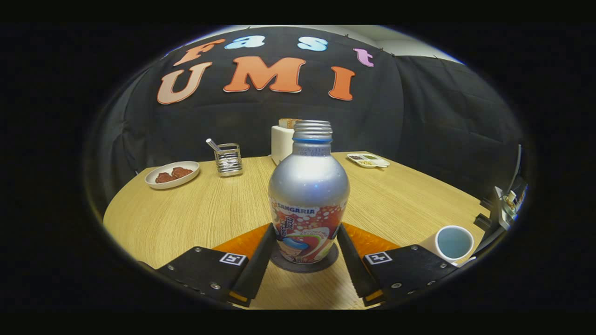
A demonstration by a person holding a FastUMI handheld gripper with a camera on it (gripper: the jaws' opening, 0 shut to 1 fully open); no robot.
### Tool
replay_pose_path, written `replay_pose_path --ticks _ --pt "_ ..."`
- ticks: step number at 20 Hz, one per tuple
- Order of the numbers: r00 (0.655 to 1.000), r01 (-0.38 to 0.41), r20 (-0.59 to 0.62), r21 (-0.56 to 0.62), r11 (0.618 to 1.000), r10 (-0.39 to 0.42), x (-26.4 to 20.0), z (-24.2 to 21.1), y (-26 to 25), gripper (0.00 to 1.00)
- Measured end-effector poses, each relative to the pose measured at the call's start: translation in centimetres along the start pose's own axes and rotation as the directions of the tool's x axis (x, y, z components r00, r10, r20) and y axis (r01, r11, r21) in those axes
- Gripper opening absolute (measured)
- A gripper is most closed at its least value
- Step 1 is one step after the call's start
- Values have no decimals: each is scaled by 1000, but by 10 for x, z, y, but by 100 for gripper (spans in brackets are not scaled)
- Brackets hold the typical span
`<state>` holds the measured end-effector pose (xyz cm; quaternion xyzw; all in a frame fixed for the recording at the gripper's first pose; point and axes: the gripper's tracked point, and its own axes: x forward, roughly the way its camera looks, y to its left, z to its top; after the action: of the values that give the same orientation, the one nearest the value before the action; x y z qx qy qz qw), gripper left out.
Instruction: Take the bottle from table, then pour the juice into the cup, finally place the bottle on the coaster
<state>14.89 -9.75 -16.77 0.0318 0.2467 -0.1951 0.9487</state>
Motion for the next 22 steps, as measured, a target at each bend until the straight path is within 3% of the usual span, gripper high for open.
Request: replay_pose_path --ticks 7,11,13,17,22 --pt "999 -7 -35 4 1000 8 -7 -10 -2 81" --pt "999 -16 -36 -15 1000 16 -17 -12 -2 91" --pt "999 -28 -34 -13 1000 28 -28 -12 -1 91" --pt "995 -90 34 16 996 89 -63 3 11 93" --pt "970 -173 167 -31 985 175 -121 42 35 96"
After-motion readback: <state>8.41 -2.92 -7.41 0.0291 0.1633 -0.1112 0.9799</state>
